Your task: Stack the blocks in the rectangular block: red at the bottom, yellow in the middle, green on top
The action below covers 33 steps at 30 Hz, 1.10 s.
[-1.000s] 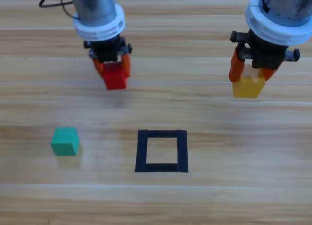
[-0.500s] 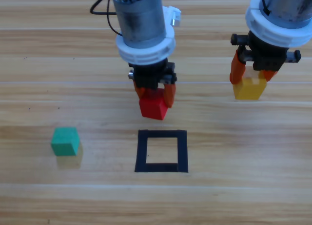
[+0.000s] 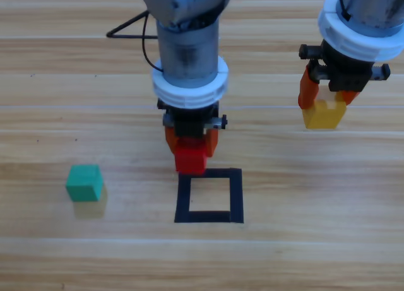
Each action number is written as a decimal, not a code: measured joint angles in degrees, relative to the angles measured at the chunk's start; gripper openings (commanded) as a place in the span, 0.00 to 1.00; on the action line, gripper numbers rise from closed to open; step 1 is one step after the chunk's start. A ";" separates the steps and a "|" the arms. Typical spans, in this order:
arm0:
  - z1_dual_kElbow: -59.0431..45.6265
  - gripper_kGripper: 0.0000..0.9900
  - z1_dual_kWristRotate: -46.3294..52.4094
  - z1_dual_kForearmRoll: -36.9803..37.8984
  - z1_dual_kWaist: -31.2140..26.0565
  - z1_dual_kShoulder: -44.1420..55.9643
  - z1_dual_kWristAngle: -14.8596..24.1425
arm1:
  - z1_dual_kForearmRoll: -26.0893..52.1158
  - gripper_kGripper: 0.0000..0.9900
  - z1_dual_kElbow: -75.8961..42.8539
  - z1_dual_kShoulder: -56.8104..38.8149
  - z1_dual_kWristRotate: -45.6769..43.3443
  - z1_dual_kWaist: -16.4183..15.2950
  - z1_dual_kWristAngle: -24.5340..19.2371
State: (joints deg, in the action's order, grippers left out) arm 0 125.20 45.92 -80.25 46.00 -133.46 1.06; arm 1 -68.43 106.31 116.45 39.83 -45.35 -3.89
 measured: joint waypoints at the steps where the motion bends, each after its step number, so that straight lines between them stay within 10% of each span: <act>1: -0.20 0.02 1.71 0.00 0.25 -0.19 0.13 | 0.00 0.00 -0.02 0.00 -0.09 0.00 0.00; 33: -5.95 0.02 9.96 8.30 4.29 -4.34 0.55 | 0.00 0.00 -0.52 0.00 -0.31 0.00 -0.20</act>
State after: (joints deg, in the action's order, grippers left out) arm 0 119.25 55.88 -71.94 50.28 -137.80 1.61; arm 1 -68.43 105.79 116.45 39.53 -45.35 -4.09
